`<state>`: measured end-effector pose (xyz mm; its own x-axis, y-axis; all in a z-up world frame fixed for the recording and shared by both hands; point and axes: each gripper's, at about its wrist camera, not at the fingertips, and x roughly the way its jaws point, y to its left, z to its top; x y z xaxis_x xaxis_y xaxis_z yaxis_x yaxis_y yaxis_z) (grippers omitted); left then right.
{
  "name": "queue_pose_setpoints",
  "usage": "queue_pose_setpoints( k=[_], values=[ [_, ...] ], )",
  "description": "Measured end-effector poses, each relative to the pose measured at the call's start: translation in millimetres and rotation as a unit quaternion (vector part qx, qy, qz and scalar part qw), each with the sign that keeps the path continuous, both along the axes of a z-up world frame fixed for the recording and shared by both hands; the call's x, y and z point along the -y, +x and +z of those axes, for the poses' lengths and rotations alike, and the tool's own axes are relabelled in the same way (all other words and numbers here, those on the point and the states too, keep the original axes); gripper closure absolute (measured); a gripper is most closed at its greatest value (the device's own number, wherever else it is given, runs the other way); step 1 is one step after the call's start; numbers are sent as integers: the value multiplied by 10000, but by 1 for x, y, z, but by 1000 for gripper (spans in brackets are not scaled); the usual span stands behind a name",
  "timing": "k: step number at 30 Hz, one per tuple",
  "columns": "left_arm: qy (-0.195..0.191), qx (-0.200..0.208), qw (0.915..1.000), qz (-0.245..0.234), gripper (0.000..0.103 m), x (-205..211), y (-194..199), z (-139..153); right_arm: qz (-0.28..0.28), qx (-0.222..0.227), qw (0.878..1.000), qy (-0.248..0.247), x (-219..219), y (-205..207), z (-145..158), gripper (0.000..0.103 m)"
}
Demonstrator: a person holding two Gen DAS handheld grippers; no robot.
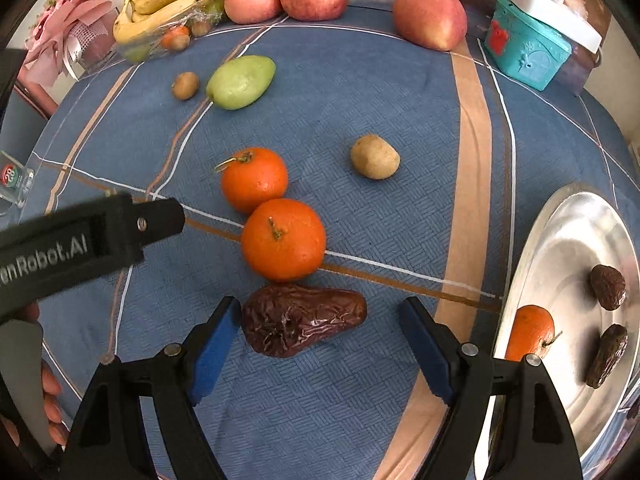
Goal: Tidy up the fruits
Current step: 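Move both tools back toward the tangerines and the long date, then grasp a tangerine with the left tool while the right tool grasps the long date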
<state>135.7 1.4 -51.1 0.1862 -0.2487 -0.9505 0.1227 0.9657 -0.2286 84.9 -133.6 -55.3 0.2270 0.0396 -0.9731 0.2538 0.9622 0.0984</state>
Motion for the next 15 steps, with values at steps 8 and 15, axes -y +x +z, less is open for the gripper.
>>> queue_pose_setpoints(
  k=[8,15],
  values=[
    [-901,-163,9951,-377,2,31,8,-1,33,99,9999,-32,-5,-6,4,21],
    [-1025,-71,9927,-629,26,48,10,1,26,113,9999,-18,5,-10,4,21]
  ],
)
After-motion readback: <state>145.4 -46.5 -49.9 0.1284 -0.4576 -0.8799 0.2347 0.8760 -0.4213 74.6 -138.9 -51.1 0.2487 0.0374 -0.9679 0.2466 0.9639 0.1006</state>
